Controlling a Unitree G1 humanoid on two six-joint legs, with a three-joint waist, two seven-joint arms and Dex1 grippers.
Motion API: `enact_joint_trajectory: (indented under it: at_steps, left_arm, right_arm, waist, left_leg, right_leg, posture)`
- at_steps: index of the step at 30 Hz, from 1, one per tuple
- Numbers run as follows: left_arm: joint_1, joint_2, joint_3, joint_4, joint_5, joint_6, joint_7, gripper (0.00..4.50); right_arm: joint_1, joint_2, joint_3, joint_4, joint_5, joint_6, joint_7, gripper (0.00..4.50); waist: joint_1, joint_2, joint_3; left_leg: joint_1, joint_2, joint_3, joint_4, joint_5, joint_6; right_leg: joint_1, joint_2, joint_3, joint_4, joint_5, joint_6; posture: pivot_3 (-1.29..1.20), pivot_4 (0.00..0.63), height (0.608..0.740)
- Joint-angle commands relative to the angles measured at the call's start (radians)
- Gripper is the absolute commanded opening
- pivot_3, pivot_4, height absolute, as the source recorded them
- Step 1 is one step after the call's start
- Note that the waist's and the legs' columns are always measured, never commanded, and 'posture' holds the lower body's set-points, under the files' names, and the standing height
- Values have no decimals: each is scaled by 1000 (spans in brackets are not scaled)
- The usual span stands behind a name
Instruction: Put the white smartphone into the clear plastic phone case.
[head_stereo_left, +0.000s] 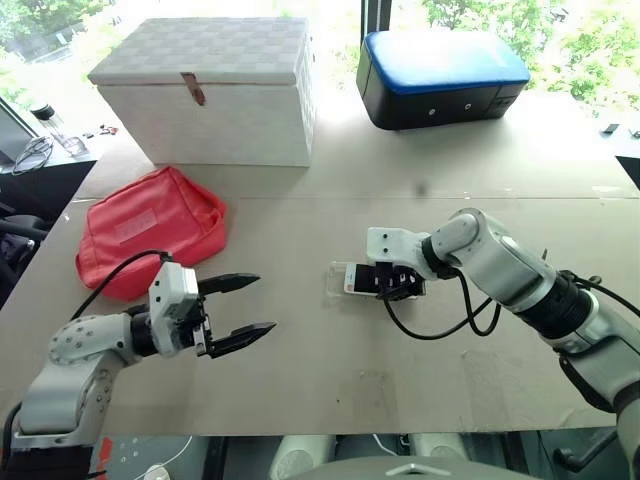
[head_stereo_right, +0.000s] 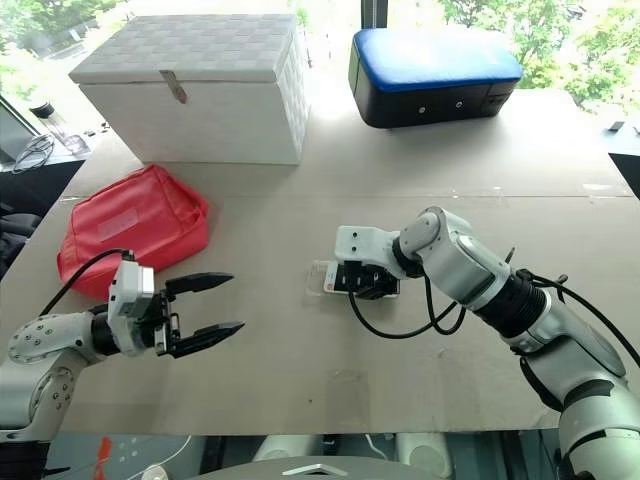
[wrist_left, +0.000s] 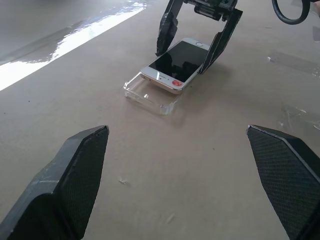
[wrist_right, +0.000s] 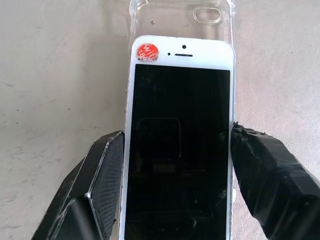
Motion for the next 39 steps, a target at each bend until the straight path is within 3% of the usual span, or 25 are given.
enact_joint_trajectory:
  at_steps: [1,23,25,27,32,36,39]
  left_arm:
    - [-5,-4,1,0,-2,-20,-6,4500]
    - [-3,-17,-18,-19,2,-20,17,4500]
    - [-5,-15,-18,-22,0,-16,19,4500]
    - [-5,-13,-16,-25,-1,-13,21,4500]
    - [-8,-10,-16,-34,-3,-3,27,4500]
    - [-17,-8,-20,-35,-3,4,29,4500]
    - [-29,-8,-25,-42,-4,15,37,4500]
  right_arm:
    - [-4,15,25,44,-27,1,-17,2805]
    - [15,0,53,61,-53,-43,31,2805]
    - [12,0,52,61,-51,-43,36,3881]
    - [13,2,41,55,-53,-40,28,4436]
    - [6,21,-91,-46,30,52,16,4436]
    - [-3,-32,-139,-113,76,64,42,4436]
    - [3,-34,-177,-114,125,63,50,3761]
  waist:
    - [-1,0,0]
    - [2,-1,-2]
    - [2,-1,-2]
    - [2,0,-2]
    - [2,0,-2]
    - [3,1,-1]
    - [2,1,-1]
  left_leg:
    - [0,0,0,0,0,0]
    - [2,0,0,0,0,0]
    - [2,0,0,0,0,0]
    - [2,0,0,0,0,0]
    - [0,0,0,0,0,0]
    - [-1,0,-1,0,0,0]
    - [-1,0,-1,0,0,0]
  right_leg:
    - [0,0,0,0,0,0]
    - [2,0,0,0,0,-1]
    - [2,0,0,0,0,-1]
    - [2,0,0,0,0,-1]
    - [1,0,0,0,0,-1]
    - [-1,0,0,0,0,-1]
    - [0,0,-1,-1,0,-1]
  posture:
    - [0,150,740]
    - [0,150,740]
    - [0,150,740]
    - [0,150,740]
    - [0,150,740]
    - [0,150,740]
    - [0,150,740]
